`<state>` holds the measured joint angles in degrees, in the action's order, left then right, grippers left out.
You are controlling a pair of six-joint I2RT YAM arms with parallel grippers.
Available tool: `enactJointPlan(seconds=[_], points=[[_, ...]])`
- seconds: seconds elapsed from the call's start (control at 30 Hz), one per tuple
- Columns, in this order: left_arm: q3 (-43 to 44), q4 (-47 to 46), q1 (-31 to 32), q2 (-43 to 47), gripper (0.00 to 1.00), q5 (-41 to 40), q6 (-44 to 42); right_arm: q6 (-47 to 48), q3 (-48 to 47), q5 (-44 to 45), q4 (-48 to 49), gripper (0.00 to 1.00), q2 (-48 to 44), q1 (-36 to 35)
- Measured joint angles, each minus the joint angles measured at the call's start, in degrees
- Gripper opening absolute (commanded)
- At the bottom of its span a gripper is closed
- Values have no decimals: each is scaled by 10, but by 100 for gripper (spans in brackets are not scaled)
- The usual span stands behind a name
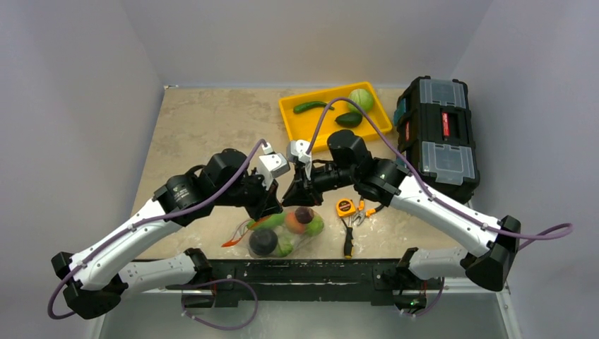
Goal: Place the food in the zip-top bag and seal the zipper
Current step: Zip the zipper food storage bag at the center of the board.
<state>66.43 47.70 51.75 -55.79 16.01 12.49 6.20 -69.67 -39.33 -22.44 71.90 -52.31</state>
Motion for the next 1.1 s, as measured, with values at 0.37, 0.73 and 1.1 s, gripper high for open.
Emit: enactJointPlan(seconds=[0.37,0.73,1.1], points=[[0,9,-2,13,0,2,-1,-16,9,8,35,33,3,-17],[0,-10,-2,18,0,3,-1,-48,85,-90,81,37,-63,82],[0,-14,-2,17,0,6,-1,-55,88,-171,118,24,-33,80]])
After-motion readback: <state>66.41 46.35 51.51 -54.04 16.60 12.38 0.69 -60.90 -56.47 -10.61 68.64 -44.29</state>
